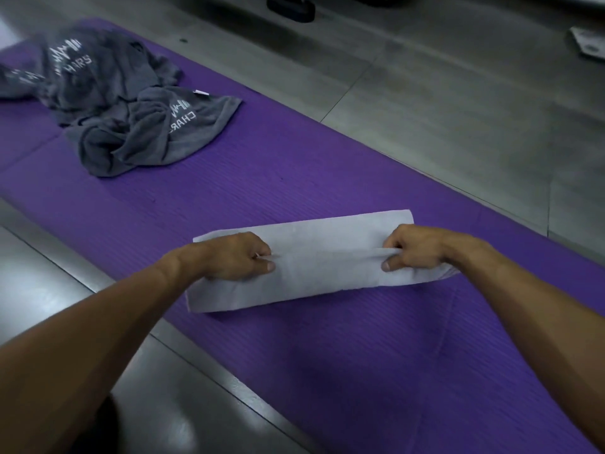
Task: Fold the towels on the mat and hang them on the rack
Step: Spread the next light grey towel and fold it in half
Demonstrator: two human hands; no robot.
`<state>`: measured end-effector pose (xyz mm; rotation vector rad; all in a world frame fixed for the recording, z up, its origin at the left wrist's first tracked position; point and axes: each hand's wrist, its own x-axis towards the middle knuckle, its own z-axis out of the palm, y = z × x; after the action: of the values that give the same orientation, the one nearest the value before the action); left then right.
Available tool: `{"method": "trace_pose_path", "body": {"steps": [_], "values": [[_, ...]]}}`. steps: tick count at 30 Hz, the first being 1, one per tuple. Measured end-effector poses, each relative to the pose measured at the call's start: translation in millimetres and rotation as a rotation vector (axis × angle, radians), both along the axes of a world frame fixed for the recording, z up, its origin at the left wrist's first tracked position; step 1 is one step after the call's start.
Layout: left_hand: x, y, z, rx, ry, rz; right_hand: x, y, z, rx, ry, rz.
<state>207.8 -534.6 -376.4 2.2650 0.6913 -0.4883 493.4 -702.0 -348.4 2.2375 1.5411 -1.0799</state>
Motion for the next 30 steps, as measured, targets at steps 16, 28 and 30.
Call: {"method": "trace_pose_path", "body": {"steps": [16,28,30], "values": [[26,10,-35,0.678,0.053,0.155,4,51,-46,0.294,-0.474,-0.007],[34,-15,-81,0.641,-0.117,-0.093,-72,55,-85,0.637,-0.515,0.000],[32,-13,-82,0.655,-0.127,-0.103,-101,50,-103,0.671,-0.319,0.114]]}}
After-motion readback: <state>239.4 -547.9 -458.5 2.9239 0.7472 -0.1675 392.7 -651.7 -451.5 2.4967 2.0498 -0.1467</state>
